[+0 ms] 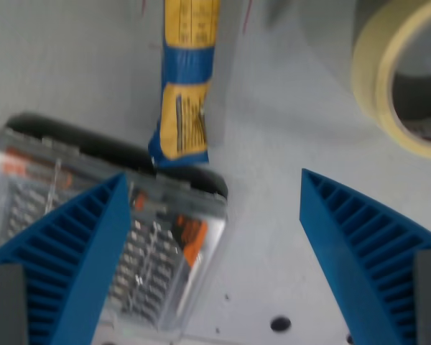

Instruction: Move above the blue bag

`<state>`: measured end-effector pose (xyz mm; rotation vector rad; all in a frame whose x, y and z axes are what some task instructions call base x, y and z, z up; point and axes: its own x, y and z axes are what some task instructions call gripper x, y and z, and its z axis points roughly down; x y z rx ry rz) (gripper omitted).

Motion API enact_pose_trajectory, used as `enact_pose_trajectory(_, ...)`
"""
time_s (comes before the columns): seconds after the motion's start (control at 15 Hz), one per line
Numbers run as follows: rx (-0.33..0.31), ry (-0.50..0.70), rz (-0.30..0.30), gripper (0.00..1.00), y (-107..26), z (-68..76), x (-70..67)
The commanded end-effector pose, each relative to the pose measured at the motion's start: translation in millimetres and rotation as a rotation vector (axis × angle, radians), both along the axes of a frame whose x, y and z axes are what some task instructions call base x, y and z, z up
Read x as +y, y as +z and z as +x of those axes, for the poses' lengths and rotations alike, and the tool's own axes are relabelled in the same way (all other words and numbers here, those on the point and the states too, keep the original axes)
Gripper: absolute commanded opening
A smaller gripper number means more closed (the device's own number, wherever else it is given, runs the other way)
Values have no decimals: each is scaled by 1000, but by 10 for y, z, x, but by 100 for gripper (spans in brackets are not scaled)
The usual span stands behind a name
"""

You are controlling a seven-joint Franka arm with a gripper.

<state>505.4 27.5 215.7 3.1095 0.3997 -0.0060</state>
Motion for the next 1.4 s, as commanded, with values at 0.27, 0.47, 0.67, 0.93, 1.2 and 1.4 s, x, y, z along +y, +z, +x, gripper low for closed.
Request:
enact_pose_trajectory(0.27,-7,-117,-75,100,-206,200,110)
enact_pose_trajectory(0.47,-6,-132,-87,100,-329,291,150)
enact_pose_trajectory(0.67,-10,-144,-98,100,-441,374,190)
enact_pose_trajectory(0.93,-20,-153,-106,100,-563,456,238)
enact_pose_trajectory(1.2,-24,-155,-108,100,-654,512,274)
enact_pose_trajectory(1.4,-24,-155,-111,100,-703,546,299)
